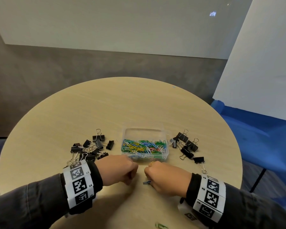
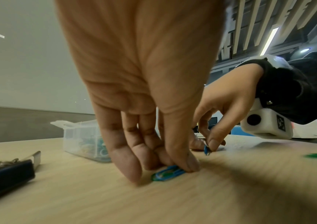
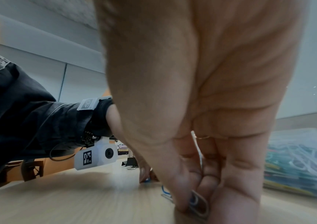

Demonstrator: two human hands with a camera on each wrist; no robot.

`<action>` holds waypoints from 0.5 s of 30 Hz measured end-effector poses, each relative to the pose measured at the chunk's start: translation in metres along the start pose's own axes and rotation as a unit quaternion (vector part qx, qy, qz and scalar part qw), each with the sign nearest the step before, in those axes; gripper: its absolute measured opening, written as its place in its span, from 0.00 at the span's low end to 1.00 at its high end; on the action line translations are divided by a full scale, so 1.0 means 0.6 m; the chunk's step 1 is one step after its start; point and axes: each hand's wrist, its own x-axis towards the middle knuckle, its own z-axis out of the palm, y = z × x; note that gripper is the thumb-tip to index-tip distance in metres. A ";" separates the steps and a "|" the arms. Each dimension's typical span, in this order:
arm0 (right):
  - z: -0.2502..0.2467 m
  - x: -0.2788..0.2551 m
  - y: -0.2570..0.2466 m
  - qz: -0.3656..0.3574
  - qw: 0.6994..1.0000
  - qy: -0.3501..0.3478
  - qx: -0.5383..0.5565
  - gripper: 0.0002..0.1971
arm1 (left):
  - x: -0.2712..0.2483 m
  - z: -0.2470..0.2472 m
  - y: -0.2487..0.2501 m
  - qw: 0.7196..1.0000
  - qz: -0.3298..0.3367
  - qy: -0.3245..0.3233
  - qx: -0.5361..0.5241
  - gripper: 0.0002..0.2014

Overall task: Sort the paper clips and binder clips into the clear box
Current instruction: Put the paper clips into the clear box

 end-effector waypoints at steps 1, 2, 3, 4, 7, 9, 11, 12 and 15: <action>-0.003 0.000 0.000 0.000 1.000 -0.007 0.005 0.06 | 0.000 0.001 -0.001 1.000 -0.003 -0.006 -0.002 0.07; -0.006 0.001 0.001 -0.001 1.000 -0.014 0.011 0.06 | 0.000 0.001 0.000 1.000 -0.003 -0.014 -0.005 0.07; -0.009 0.000 0.003 -0.004 1.000 -0.017 0.021 0.05 | 0.000 0.001 0.000 1.000 -0.003 -0.022 -0.005 0.07; -0.013 0.000 0.006 -0.004 0.999 -0.014 0.035 0.04 | 0.000 0.001 0.002 1.000 -0.002 -0.029 -0.001 0.07; -0.038 0.000 0.023 0.006 0.995 0.035 0.091 0.04 | -0.003 0.002 0.005 0.999 0.005 -0.040 0.021 0.07; -0.064 0.001 0.039 0.026 0.984 0.120 0.132 0.04 | -0.005 -0.002 0.005 0.999 0.014 -0.036 0.018 0.07; -0.085 -0.001 0.054 0.047 0.962 0.219 0.155 0.02 | -0.005 -0.014 0.003 0.999 0.033 0.013 -0.022 0.05; -0.091 -0.004 0.061 0.057 0.955 0.252 0.148 0.04 | -0.004 -0.023 0.002 0.996 0.041 0.063 -0.044 0.04; -0.094 -0.025 0.068 0.045 0.956 0.261 0.122 0.10 | 0.004 -0.046 -0.011 0.964 0.031 0.248 -0.094 0.04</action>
